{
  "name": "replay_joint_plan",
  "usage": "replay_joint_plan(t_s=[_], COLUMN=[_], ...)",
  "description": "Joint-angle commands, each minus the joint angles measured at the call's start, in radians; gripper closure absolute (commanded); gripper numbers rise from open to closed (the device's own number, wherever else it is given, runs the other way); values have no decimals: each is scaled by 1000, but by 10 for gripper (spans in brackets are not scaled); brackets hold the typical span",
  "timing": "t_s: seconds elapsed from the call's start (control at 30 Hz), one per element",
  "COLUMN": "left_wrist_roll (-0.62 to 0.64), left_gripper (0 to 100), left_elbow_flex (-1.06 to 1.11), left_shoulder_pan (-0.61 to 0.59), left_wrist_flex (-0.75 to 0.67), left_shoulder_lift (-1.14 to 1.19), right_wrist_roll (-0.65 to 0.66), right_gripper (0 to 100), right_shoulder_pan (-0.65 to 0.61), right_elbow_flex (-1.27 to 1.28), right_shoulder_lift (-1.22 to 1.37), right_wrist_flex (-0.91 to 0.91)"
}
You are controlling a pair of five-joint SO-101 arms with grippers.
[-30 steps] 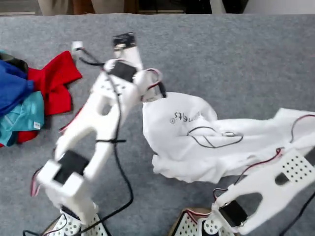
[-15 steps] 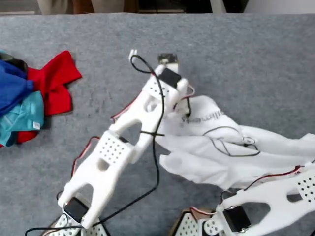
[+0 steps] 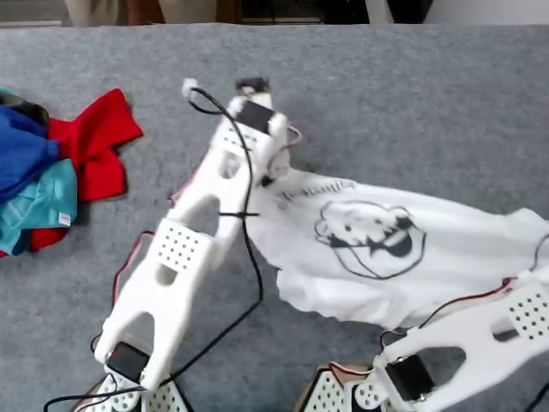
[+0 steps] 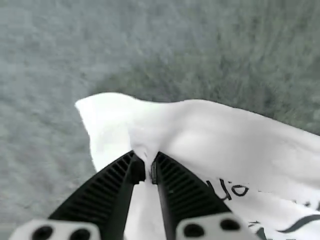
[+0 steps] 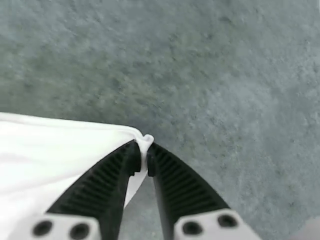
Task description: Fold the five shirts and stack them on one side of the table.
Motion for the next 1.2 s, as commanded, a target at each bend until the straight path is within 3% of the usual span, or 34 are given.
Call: replay_joint_plan(t_s=[0.0,0.17,0.3,0.43,0.63,0.77,0.97,1.17], left_wrist_roll=[-44,-83,-84,-78,-77,-84,-250,-356], left_gripper=[981,981,981,978,857,813,980,982], left_elbow_flex=[61,209,201,152,339,486,735,1017], left_shoulder_pan=[-92,-181,-245,-276,-293,-319,-322,-258], left_wrist_flex=[15,15,-12,-118,-43,11,12,12], left_shoulder_lift=[-209,-464,-621,-657,-562,-467,-426,-456], right_wrist_roll=[-46,-141,-238,-331,-338,-238,-54,15], right_gripper=[989,989,989,989,989,989,991,997], right_shoulder_pan=[-94,-283,-435,-568,-677,-679,-720,-699], right_elbow_flex=[-48,-50,-50,-38,-36,-47,-36,-18], right_shoulder_lift=[-107,-193,-263,-312,-246,-171,-110,-104], right_wrist_flex=[21,-6,-106,-224,-203,-91,26,28])
